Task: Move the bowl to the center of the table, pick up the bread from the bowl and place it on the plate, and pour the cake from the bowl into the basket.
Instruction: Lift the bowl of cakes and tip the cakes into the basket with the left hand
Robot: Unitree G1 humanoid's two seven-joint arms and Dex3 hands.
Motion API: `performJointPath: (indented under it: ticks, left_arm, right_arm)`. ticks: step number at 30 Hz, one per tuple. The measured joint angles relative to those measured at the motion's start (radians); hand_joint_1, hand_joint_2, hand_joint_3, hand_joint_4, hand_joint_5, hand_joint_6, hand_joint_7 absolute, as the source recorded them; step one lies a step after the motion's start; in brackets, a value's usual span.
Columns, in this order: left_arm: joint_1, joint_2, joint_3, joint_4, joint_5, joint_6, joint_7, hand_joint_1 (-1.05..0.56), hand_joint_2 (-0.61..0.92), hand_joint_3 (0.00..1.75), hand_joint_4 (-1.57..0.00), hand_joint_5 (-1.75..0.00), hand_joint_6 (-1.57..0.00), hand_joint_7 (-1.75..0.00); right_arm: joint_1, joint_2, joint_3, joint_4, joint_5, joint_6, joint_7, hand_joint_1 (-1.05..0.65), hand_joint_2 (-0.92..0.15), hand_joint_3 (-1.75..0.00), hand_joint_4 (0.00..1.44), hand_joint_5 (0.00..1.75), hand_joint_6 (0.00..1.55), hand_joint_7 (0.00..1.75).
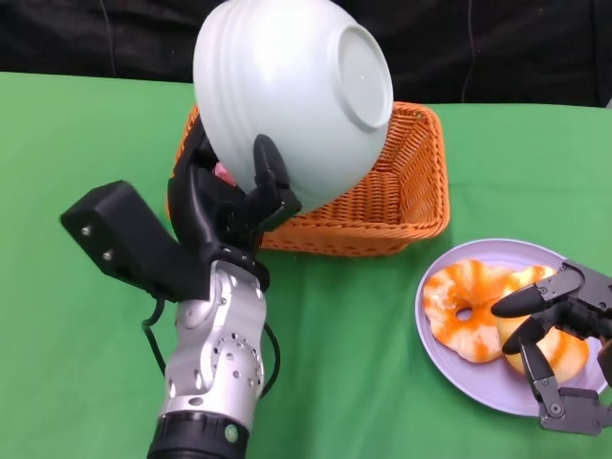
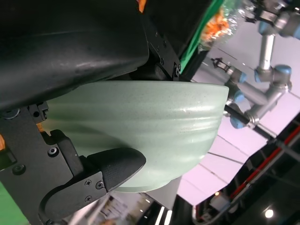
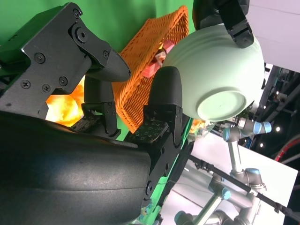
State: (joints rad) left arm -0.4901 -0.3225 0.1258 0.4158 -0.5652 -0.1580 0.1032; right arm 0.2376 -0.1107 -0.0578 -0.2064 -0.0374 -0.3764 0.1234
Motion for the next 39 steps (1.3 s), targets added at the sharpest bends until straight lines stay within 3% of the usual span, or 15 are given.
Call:
performJointPath:
  ticks: [7, 23, 39]
  left_arm:
    - [0.000, -0.001, 0.022, -0.030, -0.118, 0.096, 0.015, -0.15, 0.41, 1.64, -1.08, -1.75, -0.86, -1.75]
    - [0.000, -0.002, 0.045, -0.059, -0.297, 0.175, 0.026, -0.19, 0.36, 1.62, -1.09, -1.75, -0.80, -1.75]
    - [0.007, -0.005, 0.003, -0.148, -0.295, 0.189, 0.042, -0.20, 0.37, 1.62, -1.06, -1.75, -0.83, -1.75]
  right_arm:
    - [0.001, -0.008, 0.001, 0.011, 0.003, -0.009, 0.018, -0.01, -0.29, -1.40, 0.80, 1.31, 0.72, 1.08]
    - [0.003, -0.009, 0.017, 0.053, 0.019, -0.062, 0.030, -0.03, -0.29, -1.39, 0.84, 1.30, 0.75, 1.09]
    - [0.019, -0.021, 0.018, 0.031, 0.022, -0.058, 0.047, -0.02, -0.32, -1.34, 0.83, 1.29, 0.75, 1.06]
